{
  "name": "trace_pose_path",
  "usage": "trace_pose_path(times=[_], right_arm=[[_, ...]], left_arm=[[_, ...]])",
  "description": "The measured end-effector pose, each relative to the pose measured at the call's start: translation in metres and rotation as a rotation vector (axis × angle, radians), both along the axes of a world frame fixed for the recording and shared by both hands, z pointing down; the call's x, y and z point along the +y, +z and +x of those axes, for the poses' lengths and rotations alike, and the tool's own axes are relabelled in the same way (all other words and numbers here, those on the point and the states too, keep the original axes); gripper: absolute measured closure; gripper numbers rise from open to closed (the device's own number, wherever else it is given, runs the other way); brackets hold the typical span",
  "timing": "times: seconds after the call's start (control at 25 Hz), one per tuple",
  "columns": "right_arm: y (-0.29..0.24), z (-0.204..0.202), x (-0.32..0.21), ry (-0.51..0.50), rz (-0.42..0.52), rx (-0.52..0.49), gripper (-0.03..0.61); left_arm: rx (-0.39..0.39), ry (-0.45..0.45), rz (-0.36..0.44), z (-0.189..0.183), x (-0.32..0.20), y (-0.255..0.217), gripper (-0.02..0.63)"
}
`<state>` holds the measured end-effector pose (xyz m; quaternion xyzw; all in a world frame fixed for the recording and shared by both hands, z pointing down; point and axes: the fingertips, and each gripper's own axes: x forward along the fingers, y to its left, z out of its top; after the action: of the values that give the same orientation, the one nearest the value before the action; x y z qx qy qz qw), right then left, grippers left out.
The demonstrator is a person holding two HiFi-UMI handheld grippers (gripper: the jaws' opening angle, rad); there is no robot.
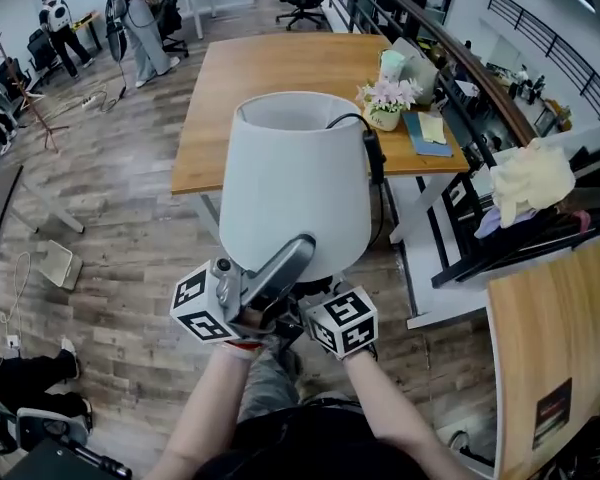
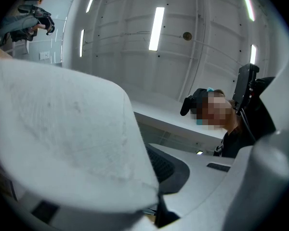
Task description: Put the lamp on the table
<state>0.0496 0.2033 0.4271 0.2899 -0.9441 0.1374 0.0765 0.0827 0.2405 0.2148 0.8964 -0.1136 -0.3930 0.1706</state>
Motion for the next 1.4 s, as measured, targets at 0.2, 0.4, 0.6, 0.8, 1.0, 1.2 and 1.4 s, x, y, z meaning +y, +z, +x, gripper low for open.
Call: trace_pose_path(times=[0.2,0.4,0.6,0.8,1.0,1.2,1.4], right_arm=[[-0.003,-0.021,-0.055,0.030,-0.004,-0.003,0.391],[-0.008,-0.047,-0.100,0.050,-0.015,0.009,0.391],[-0.002,-0.066,-0.135,0.063,-0.027,0.020,0.391],[-0.001,-0.085,-0.171,0.077,-0.033,0.021,0.391],[-0.002,-0.118,-0.201,0.066,-0.024,0.002,0.390],[-0.002,-0.136,-0.222,0.058,-0.021,0.002,0.390],[-0.002,-0.137,-0.252,0.074,-0.007,0.011,0.390]], left_arm=[[0.001,0.031,-0.003,-0.022,-0.056,-0.004,0.597],[0.010,0.050,-0.014,-0.052,-0.102,-0.009,0.597],[0.025,0.066,-0.030,-0.075,-0.141,-0.004,0.597],[0.025,0.088,-0.042,-0.094,-0.178,-0.004,0.597],[0.007,0.089,-0.040,-0.122,-0.205,-0.004,0.597],[0.018,0.079,-0.045,-0.143,-0.230,-0.004,0.597],[0.023,0.097,-0.031,-0.146,-0.255,-0.003,0.597]])
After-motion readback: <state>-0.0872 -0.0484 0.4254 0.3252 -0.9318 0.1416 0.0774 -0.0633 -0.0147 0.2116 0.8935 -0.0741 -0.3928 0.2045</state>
